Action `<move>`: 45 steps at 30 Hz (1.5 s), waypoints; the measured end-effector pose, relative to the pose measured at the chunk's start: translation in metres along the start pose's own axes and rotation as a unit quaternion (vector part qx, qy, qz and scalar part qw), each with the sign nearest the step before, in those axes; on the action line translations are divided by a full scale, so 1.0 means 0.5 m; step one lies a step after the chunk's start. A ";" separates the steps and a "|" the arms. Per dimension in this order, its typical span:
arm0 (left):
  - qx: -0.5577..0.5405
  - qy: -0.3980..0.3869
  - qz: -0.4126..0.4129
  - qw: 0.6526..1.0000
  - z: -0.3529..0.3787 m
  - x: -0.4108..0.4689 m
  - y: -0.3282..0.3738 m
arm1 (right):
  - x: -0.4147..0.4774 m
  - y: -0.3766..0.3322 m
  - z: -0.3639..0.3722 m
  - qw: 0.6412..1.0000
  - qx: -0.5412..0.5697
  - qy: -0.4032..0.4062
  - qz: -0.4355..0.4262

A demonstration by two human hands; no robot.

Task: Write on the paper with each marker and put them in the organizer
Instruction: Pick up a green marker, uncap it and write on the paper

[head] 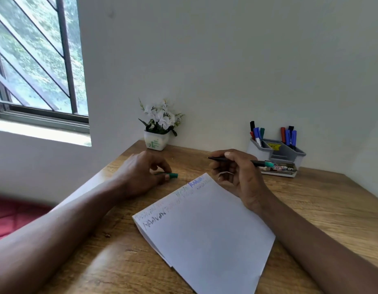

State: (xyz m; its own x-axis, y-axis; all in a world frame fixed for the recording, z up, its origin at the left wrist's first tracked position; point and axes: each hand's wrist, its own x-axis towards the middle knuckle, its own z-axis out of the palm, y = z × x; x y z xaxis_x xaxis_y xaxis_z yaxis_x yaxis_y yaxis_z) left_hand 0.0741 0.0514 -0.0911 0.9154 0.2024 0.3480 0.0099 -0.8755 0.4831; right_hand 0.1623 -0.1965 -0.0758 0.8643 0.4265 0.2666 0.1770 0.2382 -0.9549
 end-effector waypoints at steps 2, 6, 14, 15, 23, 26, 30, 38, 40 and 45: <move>-0.094 0.024 0.004 0.995 0.005 -0.002 -0.004 | -0.006 -0.010 0.012 0.999 0.019 -0.027 0.014; -0.293 0.002 0.026 0.956 -0.002 -0.016 0.019 | -0.022 -0.012 0.028 0.997 0.023 -0.074 -0.001; -0.365 -0.022 0.061 0.929 0.002 -0.028 0.046 | -0.037 -0.010 0.029 0.997 -0.011 -0.071 0.010; -0.368 -0.022 0.063 0.927 0.002 -0.029 0.047 | -0.038 -0.009 0.029 0.997 -0.016 -0.073 0.011; -0.377 -0.049 0.086 0.921 0.004 -0.033 0.053 | -0.048 -0.008 0.036 0.991 -0.021 -0.130 0.036; -0.400 -0.061 0.097 0.909 0.005 -0.038 0.059 | -0.047 -0.005 0.046 0.991 -0.014 -0.129 0.032; -0.450 -0.068 0.075 0.887 0.008 -0.041 0.056 | -0.049 -0.003 0.049 0.992 0.005 -0.120 0.026; -0.478 -0.061 0.055 0.875 0.020 -0.041 0.071 | -0.042 -0.007 0.048 0.993 -0.001 -0.118 0.001; -0.456 -0.042 0.065 0.887 0.021 -0.037 0.078 | -0.041 -0.017 0.042 0.993 -0.023 -0.116 -0.017; -0.115 0.070 0.117 0.984 0.021 -0.014 0.055 | -0.038 -0.050 -0.012 0.992 -0.083 -0.064 -0.076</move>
State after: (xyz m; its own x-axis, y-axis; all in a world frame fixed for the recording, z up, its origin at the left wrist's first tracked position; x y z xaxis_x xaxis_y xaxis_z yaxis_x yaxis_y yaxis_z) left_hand 0.0720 0.0213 -0.0889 0.8176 0.0789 0.5703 -0.3008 -0.7861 0.5400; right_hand 0.1444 -0.2158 -0.0578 0.7563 0.5070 0.4135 0.3854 0.1655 -0.9078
